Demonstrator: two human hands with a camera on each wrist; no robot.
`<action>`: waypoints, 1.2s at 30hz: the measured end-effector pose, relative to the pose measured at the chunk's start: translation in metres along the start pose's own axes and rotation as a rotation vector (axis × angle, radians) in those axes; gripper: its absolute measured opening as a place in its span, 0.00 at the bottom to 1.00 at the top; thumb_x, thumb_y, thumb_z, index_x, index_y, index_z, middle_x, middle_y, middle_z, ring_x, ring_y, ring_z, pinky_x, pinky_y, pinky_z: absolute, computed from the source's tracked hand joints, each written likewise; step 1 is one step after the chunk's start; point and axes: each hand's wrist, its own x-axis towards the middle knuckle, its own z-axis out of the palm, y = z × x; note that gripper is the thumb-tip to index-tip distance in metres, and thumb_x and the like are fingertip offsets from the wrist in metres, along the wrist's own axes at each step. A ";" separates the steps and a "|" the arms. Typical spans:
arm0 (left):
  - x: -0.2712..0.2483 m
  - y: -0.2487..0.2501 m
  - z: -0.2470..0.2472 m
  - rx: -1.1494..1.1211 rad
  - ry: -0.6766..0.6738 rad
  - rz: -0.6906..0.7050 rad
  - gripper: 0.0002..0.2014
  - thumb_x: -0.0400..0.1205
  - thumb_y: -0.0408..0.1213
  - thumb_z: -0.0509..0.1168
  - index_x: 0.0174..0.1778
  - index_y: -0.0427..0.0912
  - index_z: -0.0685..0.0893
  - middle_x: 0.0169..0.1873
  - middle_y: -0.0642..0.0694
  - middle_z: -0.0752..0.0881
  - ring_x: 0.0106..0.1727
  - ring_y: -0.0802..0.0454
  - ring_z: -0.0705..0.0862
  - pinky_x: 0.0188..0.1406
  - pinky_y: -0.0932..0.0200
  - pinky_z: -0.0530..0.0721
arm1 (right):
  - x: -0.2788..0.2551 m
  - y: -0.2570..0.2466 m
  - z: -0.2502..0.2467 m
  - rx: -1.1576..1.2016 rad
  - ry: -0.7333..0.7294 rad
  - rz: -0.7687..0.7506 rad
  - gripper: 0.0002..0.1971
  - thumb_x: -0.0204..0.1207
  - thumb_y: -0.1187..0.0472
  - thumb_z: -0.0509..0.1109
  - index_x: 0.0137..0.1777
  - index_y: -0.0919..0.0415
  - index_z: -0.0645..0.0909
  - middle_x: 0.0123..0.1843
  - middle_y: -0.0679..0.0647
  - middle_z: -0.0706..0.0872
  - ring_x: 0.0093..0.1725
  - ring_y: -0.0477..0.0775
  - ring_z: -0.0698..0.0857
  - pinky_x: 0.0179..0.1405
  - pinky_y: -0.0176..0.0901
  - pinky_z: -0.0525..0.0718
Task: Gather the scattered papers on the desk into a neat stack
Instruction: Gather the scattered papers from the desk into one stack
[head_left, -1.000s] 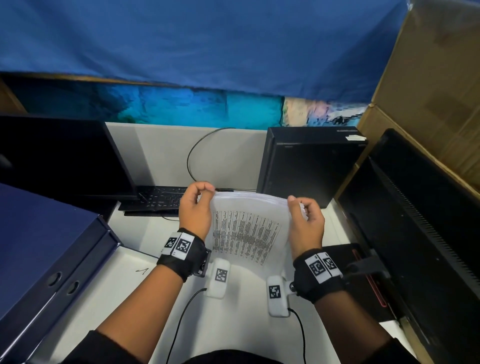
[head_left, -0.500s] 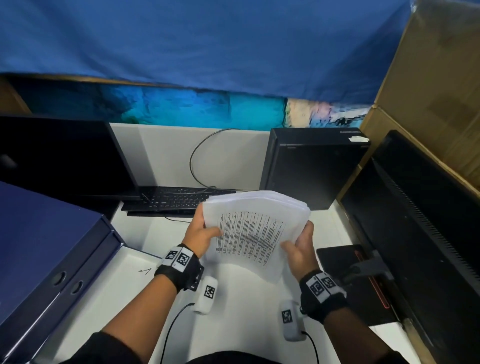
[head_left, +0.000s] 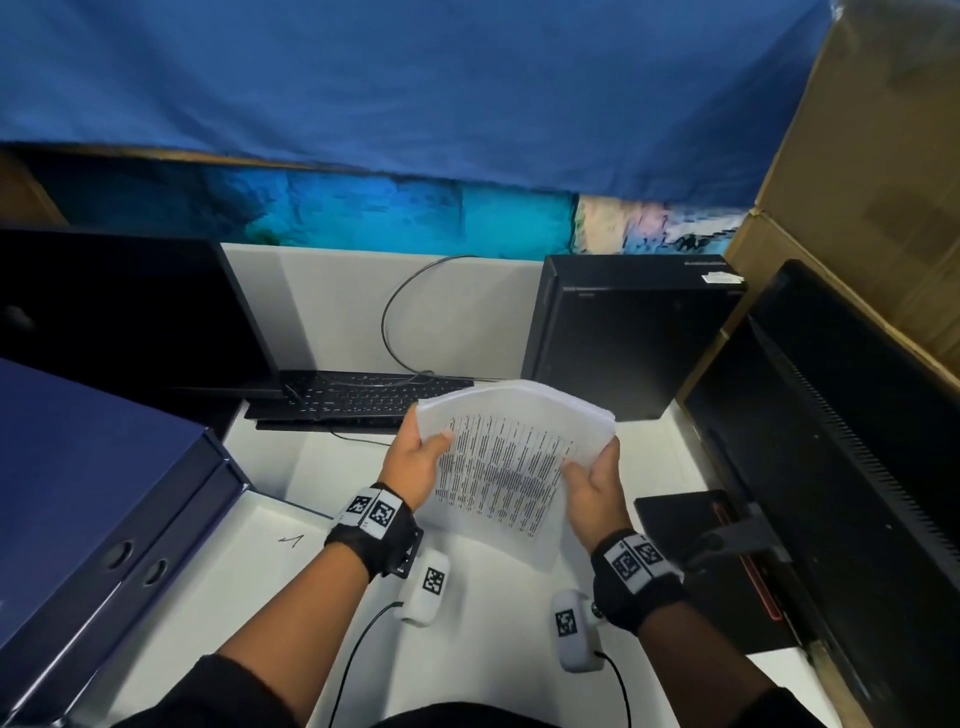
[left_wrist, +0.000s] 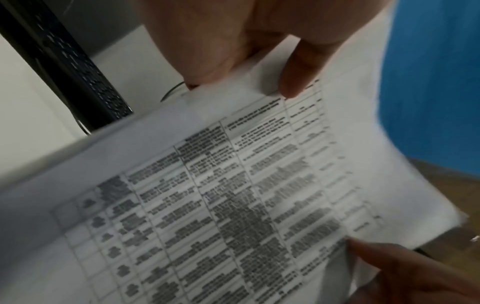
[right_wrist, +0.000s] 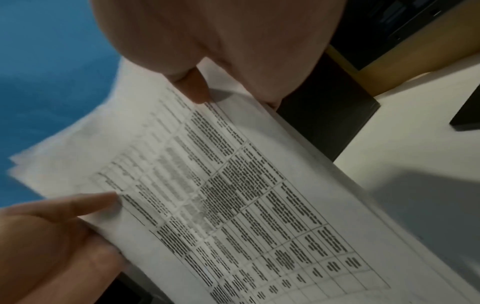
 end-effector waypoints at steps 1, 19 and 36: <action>0.002 0.000 0.004 0.007 0.007 0.018 0.20 0.80 0.24 0.62 0.60 0.54 0.76 0.52 0.53 0.86 0.56 0.52 0.84 0.52 0.62 0.79 | 0.001 -0.002 0.002 0.008 -0.002 -0.009 0.21 0.84 0.67 0.59 0.66 0.40 0.62 0.60 0.49 0.83 0.61 0.53 0.84 0.56 0.50 0.85; 0.011 0.046 0.011 -0.132 0.119 0.270 0.02 0.76 0.41 0.66 0.42 0.52 0.80 0.44 0.43 0.82 0.49 0.46 0.80 0.58 0.44 0.77 | 0.019 -0.055 -0.001 0.208 0.283 -0.314 0.05 0.79 0.61 0.71 0.51 0.56 0.78 0.45 0.47 0.84 0.42 0.41 0.84 0.46 0.38 0.83; 0.008 0.036 0.012 0.048 0.157 0.260 0.07 0.81 0.47 0.63 0.45 0.48 0.81 0.44 0.55 0.84 0.48 0.57 0.80 0.56 0.57 0.76 | 0.015 -0.015 -0.010 0.066 0.076 -0.132 0.24 0.79 0.70 0.69 0.68 0.49 0.66 0.56 0.47 0.83 0.53 0.43 0.85 0.49 0.38 0.86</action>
